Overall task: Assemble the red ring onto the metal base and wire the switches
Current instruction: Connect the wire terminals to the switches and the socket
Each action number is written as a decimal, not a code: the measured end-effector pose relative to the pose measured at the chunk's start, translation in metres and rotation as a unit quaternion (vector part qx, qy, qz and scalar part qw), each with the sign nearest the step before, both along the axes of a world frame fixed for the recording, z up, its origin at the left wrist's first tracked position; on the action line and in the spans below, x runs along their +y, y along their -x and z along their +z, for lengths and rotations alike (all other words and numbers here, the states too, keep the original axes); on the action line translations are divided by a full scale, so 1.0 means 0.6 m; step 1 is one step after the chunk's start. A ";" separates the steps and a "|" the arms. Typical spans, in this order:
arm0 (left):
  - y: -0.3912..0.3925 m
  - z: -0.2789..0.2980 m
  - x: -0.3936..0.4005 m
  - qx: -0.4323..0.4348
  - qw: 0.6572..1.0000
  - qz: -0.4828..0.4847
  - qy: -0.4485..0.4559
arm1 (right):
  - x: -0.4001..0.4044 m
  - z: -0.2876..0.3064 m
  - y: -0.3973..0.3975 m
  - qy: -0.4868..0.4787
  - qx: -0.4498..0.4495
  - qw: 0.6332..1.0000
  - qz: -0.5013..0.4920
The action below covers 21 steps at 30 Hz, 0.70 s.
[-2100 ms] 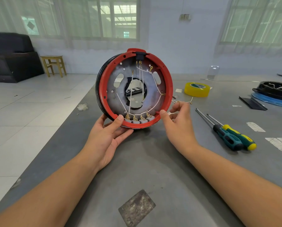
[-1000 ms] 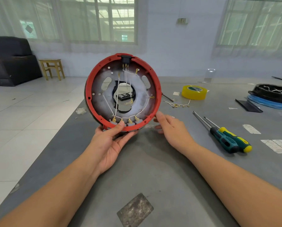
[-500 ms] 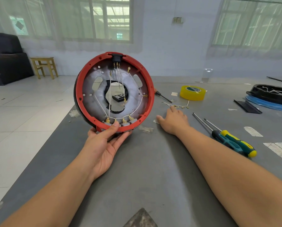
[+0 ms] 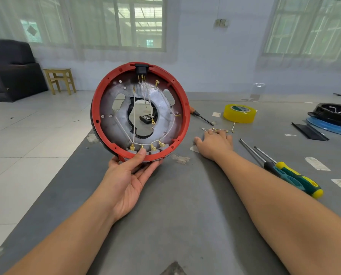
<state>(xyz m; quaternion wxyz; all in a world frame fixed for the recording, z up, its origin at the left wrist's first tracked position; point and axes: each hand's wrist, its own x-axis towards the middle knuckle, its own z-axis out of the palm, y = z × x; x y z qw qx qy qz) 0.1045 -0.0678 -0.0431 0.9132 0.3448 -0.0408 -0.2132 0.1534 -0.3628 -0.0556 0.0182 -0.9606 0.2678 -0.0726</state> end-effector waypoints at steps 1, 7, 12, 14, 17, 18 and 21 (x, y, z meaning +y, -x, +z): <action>0.001 0.001 0.000 -0.001 1.000 0.000 0.000 | 0.002 0.000 0.006 -0.001 0.001 1.000 0.013; 0.007 0.006 0.001 -0.007 1.000 0.010 -0.008 | 0.029 -0.006 0.065 0.002 -0.020 0.994 0.107; 0.011 0.005 0.000 -0.004 0.999 0.026 -0.022 | 0.074 -0.004 0.142 0.028 -0.079 0.978 0.192; 0.012 0.005 0.002 -0.004 0.999 0.025 -0.026 | 0.091 -0.003 0.172 0.022 -0.086 0.970 0.226; 0.015 0.005 0.003 -0.014 0.999 0.019 -0.031 | 0.109 -0.006 0.213 0.009 -0.085 0.960 0.268; 0.015 0.004 0.003 -0.018 0.999 0.016 -0.035 | 0.113 -0.006 0.226 0.003 -0.090 0.957 0.277; 0.014 0.001 0.003 -0.027 0.999 0.012 -0.045 | 0.120 -0.004 0.250 -0.016 -0.107 0.950 0.293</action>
